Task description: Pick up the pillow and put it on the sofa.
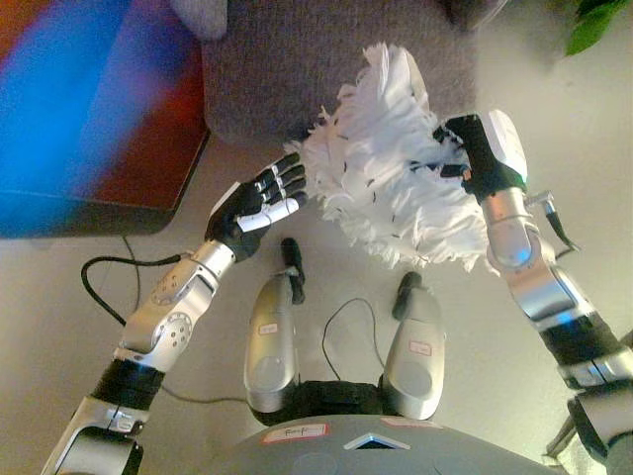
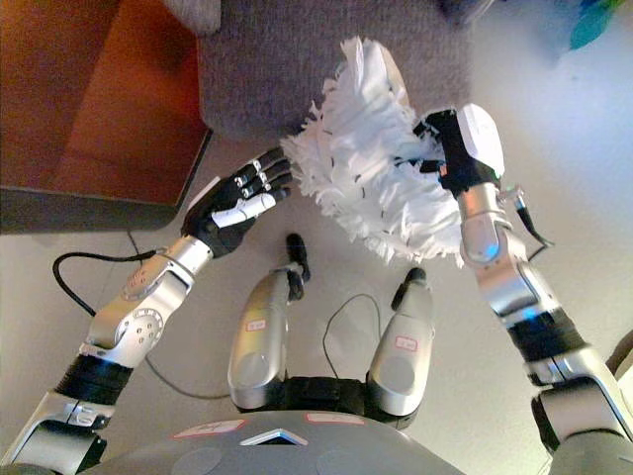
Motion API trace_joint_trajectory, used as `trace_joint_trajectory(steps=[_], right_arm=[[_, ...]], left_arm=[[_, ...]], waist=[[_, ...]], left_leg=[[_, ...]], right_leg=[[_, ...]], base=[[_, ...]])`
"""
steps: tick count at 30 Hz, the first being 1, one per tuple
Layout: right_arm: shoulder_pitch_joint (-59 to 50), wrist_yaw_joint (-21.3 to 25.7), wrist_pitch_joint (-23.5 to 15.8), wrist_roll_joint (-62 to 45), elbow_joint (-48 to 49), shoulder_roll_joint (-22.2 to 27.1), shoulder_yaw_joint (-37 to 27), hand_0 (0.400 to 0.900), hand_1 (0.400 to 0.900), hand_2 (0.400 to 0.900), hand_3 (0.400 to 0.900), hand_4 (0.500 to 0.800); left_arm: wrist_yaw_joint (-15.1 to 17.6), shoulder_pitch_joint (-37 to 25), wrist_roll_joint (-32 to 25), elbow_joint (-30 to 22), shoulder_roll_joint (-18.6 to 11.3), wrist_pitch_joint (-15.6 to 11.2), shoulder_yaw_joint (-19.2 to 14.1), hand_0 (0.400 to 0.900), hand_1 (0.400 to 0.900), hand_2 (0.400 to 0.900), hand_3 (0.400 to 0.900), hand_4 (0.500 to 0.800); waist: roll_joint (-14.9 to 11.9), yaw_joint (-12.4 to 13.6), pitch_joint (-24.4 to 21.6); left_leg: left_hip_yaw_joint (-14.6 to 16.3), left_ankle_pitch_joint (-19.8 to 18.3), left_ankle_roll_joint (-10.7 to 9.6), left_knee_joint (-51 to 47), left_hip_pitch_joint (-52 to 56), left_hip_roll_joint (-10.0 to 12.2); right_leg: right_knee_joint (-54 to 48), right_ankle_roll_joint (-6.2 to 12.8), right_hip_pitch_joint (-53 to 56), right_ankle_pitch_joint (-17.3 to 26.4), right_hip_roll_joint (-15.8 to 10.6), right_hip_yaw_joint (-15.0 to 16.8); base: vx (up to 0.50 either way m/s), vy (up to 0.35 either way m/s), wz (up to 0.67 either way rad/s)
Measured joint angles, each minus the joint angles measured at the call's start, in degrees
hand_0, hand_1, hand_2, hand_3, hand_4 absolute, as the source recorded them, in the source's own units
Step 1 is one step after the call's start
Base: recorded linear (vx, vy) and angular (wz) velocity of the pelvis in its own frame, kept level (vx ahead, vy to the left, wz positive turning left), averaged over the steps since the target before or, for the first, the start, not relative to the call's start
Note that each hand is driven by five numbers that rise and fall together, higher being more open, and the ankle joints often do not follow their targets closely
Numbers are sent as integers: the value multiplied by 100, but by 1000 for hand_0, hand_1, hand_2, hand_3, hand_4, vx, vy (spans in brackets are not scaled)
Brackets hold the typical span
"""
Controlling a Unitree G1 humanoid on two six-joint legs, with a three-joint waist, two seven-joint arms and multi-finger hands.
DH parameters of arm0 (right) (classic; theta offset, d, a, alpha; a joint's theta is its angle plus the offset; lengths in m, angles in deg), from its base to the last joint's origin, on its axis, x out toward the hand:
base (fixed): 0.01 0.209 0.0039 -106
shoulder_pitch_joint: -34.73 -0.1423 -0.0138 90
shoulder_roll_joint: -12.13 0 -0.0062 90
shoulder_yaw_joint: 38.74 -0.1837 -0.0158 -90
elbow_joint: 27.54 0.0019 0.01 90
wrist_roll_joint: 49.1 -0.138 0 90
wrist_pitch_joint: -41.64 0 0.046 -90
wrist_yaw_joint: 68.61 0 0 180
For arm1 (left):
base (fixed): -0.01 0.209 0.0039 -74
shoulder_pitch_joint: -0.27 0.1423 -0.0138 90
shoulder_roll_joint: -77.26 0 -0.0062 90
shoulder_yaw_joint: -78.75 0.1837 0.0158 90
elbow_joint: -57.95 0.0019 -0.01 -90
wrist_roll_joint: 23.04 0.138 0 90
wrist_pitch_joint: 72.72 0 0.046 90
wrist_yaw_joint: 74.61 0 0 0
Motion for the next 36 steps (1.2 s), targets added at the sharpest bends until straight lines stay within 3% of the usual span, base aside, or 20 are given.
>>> trace_joint_trajectory(steps=[6, 9, 11, 14, 15, 16, 18, 25, 32, 36], right_arm=[[738, -446, -80, -31, 441, 137, -618, 400, 400, 400, 400, 500], [852, -736, -81, -98, 568, 198, -836, 400, 400, 400, 400, 500], [907, -891, -115, -215, 603, 264, -870, 400, 400, 400, 400, 500], [912, -1097, -176, -368, 751, 738, -877, 400, 400, 400, 400, 500], [929, -1190, -222, -446, 843, 891, -876, 400, 400, 400, 400, 500], [927, -1212, -285, -457, 858, 984, -886, 400, 400, 400, 400, 500], [916, -1376, -318, -561, 944, 1358, -913, 400, 400, 400, 400, 500], [638, -1950, -319, -786, 841, 2060, -923, 400, 400, 400, 400, 500], [-620, -2442, -575, -922, -448, 2280, 55, 400, 400, 400, 400, 500], [-1106, -2599, -834, -917, -836, 2472, 712, 400, 400, 400, 400, 500]], left_arm=[[-75, 406, 124, -51, 44, 429, -277, 900, 900, 900, 900, 800], [-115, 425, 263, -57, 30, 542, -444, 900, 900, 900, 900, 800], [-113, 557, 296, -56, 19, 564, -465, 900, 900, 900, 900, 800], [-110, 619, 296, -33, 91, 618, -463, 900, 900, 900, 900, 800], [-111, 685, 297, -29, 78, 617, -485, 900, 900, 900, 900, 800], [-104, 740, 301, 11, 146, 644, -497, 900, 900, 900, 900, 800], [-187, 1011, 297, -14, 198, 679, -496, 900, 900, 900, 900, 800], [-276, 1467, 292, 13, 237, 777, -583, 900, 900, 900, 900, 800], [-488, 1543, 291, 51, 217, 866, -652, 900, 900, 900, 900, 800], [-593, 1705, 292, 50, 129, 924, -774, 900, 900, 900, 900, 800]], waist=[[-306, -106, -244], [-485, -99, -385], [-549, -103, -711], [-398, -115, -1028], [-426, -93, -1240], [-364, -158, -1332], [-281, -197, -1566], [-385, -212, -1931], [-537, 181, -2110], [-544, 390, -2118]], left_leg=[[156, 118, -69, -853, 1012, -97], [230, 124, -73, -1140, 1417, -166], [261, 138, -88, -1341, 1606, -181], [252, 250, -125, -1735, 1952, -32], [266, 320, -186, -1846, 1941, -14], [190, 382, -191, -1955, 1989, 7], [229, 428, -139, -2181, 2152, 96], [248, 484, -226, -2313, 2266, 84], [87, 493, -239, -2313, 2235, 39], [-157, 550, -330, -2314, 2097, 25]], right_leg=[[-1321, 158, 1227, 381, 168, -252], [-1666, 205, 1657, 469, 174, -294], [-1665, 225, 1728, 486, 176, -289], [-1193, 267, 1465, 401, 236, -254], [-2123, 95, 1626, 642, 421, -211], [-2493, 54, 1894, 957, 560, -330], [-2866, 10, 2126, 1088, 713, -438], [-3318, 21, 2454, 1200, 796, -580], [-3476, 43, 2641, 1227, 790, -843], [-3509, 50, 2692, 1230, 815, -1071]], base=[[200, -26, -6], [111, 6, -5], [88, 18, -3], [76, 13, 2], [47, -1, 5], [68, 0, 5], [53, -1, 5], [39, -15, 13], [63, -23, 20], [24, -72, 27]])
